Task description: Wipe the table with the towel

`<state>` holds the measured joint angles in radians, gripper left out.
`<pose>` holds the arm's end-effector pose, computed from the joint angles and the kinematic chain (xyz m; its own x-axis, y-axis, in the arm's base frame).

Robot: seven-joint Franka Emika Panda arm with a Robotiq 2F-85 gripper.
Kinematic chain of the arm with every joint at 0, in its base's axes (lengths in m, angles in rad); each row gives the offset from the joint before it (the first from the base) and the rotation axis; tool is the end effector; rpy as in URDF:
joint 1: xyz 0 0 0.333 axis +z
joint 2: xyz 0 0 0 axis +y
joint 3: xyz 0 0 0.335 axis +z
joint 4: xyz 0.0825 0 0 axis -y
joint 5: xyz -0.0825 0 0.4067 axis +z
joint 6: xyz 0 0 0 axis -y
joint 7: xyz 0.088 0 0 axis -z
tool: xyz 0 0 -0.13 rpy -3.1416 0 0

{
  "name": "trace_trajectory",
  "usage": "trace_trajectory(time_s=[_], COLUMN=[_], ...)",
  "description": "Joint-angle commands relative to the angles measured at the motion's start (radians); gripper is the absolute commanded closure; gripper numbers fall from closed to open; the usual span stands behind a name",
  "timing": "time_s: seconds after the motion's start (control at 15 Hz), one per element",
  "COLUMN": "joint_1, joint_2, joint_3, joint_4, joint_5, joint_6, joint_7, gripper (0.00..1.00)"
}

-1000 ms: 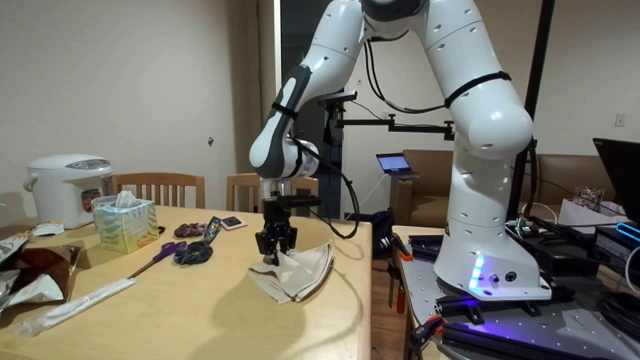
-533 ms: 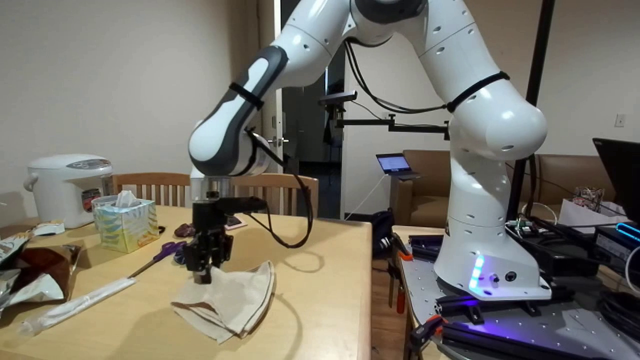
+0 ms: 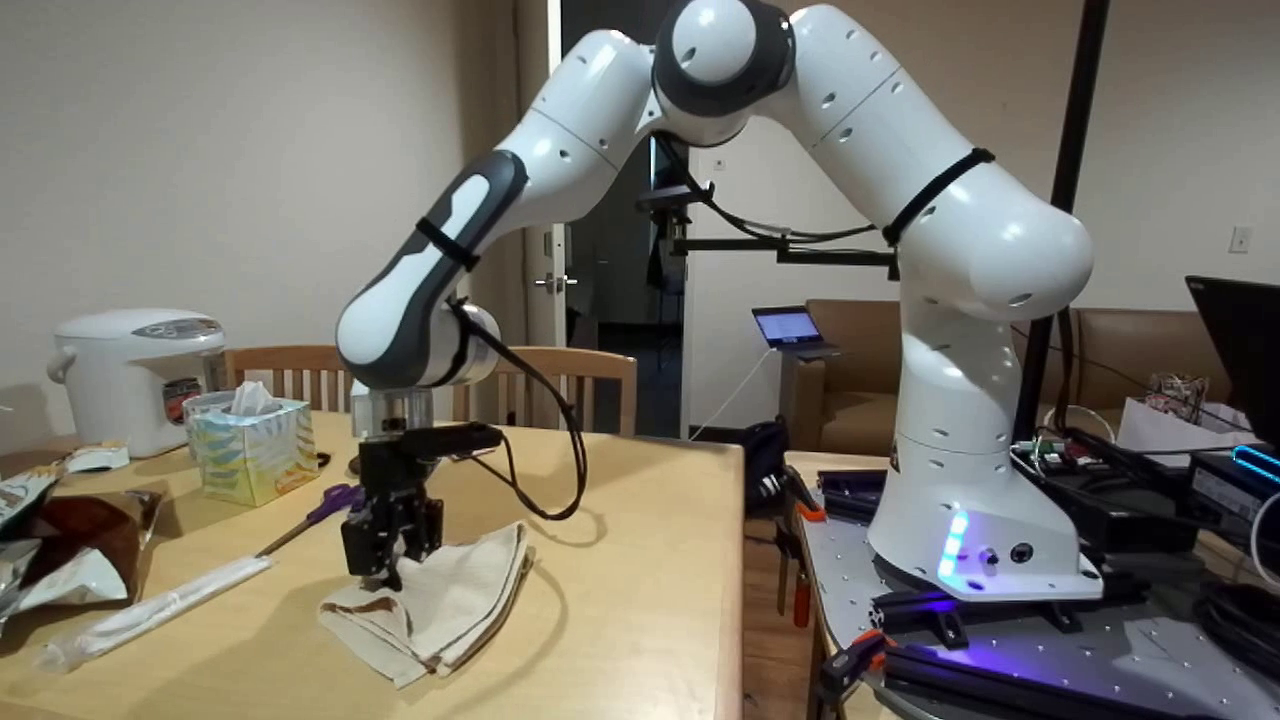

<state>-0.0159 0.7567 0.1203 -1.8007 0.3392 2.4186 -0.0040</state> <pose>0.6505 0.0736 0.0896 0.9706 -0.1627 -0.1774 -0.2060 -0.9427 -0.2623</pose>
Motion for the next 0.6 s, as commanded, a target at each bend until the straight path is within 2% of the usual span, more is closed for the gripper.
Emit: trace_trajectory(time_s=[0.0, 0.33, 0.53], joint_1=[-0.063, -0.137, -0.16], joint_2=[0.058, 0.033, -0.044], joint_3=[0.013, 0.044, 0.043], joint_4=[0.019, -0.071, -0.174], joint_5=[0.025, 0.125, 0.182], joint_6=[-0.006, 0.057, 0.098], joint_7=[-0.046, -0.07, -0.058], gripper=[0.95, 0.95, 0.95])
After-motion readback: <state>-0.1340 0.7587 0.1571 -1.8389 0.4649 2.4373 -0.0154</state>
